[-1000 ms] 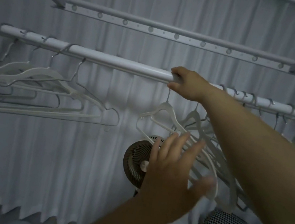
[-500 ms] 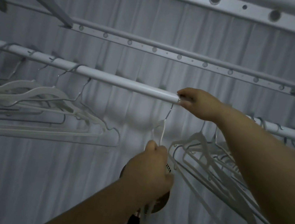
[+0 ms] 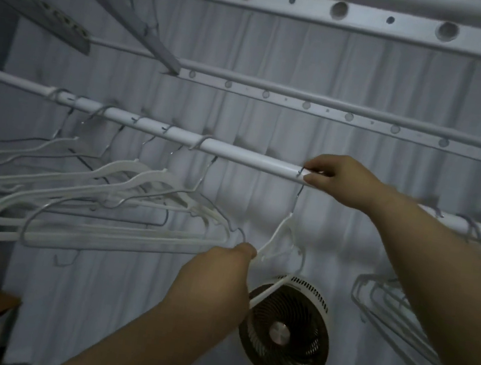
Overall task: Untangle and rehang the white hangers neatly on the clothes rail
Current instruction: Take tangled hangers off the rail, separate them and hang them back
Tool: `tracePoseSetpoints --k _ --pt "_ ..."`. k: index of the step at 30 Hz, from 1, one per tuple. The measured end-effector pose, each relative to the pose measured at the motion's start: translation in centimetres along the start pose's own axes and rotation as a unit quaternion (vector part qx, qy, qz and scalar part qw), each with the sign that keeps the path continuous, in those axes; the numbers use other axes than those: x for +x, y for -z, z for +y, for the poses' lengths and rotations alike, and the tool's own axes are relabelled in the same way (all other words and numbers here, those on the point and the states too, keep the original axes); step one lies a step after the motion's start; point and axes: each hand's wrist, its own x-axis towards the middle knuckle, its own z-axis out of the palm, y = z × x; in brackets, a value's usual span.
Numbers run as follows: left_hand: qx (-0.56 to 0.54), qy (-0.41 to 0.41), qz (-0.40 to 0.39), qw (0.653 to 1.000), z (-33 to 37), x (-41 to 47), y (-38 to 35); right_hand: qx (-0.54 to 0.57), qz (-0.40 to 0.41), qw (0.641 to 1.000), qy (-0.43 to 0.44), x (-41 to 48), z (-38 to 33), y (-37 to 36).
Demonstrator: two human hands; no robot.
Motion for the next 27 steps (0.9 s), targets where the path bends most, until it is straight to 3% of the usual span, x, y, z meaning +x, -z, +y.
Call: tracePoseSetpoints --k 11,27 --pt "0.029 0.04 0.072 0.996 -9.3 0.2 4.7 -0.002 -0.003 0.999 0.039 5.8 -8.9 -5.3" --pt "0.031 -0.003 0.05 0.998 -10.7 0.4 5.7 0.049 0.033 0.998 0.009 7.1 -9.1 -6.7"
